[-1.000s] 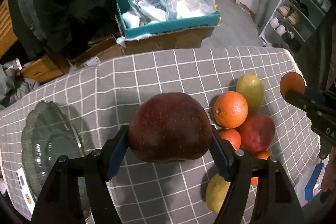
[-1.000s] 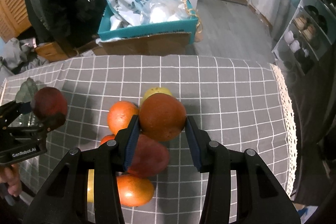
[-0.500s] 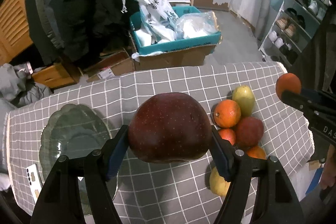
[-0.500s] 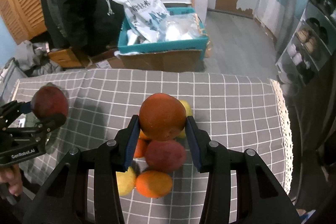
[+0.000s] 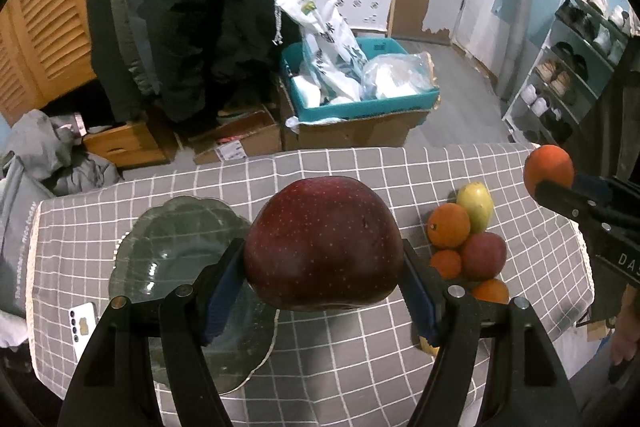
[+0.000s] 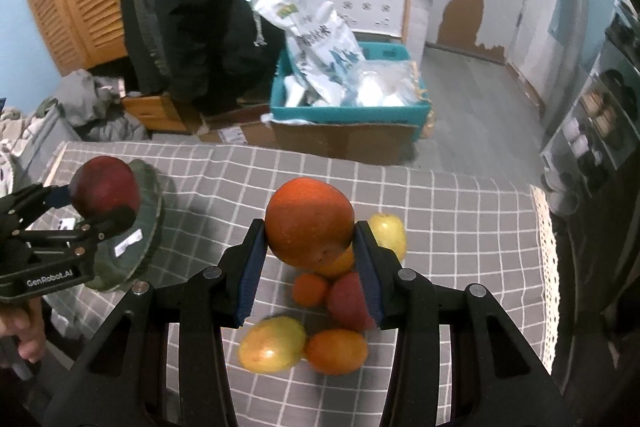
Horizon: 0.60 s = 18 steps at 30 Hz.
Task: Organize fruits
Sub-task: 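Lift and carry the apple and orange toward the green bowl with both tools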
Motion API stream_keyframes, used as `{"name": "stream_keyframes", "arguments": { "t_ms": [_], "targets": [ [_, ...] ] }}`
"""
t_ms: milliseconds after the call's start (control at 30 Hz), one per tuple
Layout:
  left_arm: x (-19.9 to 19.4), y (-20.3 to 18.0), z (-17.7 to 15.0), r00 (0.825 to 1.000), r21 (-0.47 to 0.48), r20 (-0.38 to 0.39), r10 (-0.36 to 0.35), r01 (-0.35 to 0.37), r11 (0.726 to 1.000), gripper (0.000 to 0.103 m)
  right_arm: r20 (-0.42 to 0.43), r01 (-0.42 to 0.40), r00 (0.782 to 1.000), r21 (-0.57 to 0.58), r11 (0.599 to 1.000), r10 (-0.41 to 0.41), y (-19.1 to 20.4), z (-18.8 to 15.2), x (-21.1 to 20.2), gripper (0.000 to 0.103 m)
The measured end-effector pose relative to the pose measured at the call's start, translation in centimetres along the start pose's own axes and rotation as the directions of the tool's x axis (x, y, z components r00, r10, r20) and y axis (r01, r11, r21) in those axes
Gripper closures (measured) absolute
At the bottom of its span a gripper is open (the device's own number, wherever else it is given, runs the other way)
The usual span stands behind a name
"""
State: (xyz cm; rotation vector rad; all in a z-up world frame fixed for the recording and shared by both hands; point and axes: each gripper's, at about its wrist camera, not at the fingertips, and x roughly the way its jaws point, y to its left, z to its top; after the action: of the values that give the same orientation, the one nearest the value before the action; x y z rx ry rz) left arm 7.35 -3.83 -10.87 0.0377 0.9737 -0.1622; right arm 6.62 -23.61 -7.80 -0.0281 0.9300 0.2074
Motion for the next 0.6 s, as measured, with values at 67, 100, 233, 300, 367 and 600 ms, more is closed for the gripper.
{"name": "stream_keyframes", "arguments": {
  "t_ms": [67,100,233,300,367,600],
  "targets": [
    [-0.4,0.6,-0.1,1.0,-0.004,0.01,0.01,-0.01,1.0,0.028,0.005,-0.008,1.0,-0.013,1.0,0.008,0.8,0.3,-0.1,0.06],
    [-0.6,0.8,-0.2,1.0,-0.006,0.014,0.013,-0.013,1.0,0.029,0.007,-0.013,1.0,-0.02,1.0,0.013,1.2,0.5,-0.1,0.06],
    [-1.2,2.4,-0.5,1.0,-0.033,0.02,0.016,-0.015,0.999,0.028,0.012,-0.03,0.999,-0.045,0.999,0.031,3.1,1.2,0.0,0.06],
    [-1.3,3.3,-0.7,1.0,-0.051,0.019,0.02,-0.019,0.999,0.028,0.011,-0.04,0.999,-0.059,0.997,0.04,4.2,1.6,0.3,0.06],
    [-1.5,4.2,-0.9,0.999,-0.066,0.021,0.028,-0.027,0.997,0.028,0.008,-0.051,0.999,-0.076,0.996,0.051,5.4,2.0,0.6,0.06],
    [-1.7,7.8,-2.0,0.998,-0.122,0.017,0.06,-0.058,0.991,0.028,-0.01,-0.093,0.996,-0.123,0.988,0.092,9.3,3.1,1.9,0.06]
  ]
}}
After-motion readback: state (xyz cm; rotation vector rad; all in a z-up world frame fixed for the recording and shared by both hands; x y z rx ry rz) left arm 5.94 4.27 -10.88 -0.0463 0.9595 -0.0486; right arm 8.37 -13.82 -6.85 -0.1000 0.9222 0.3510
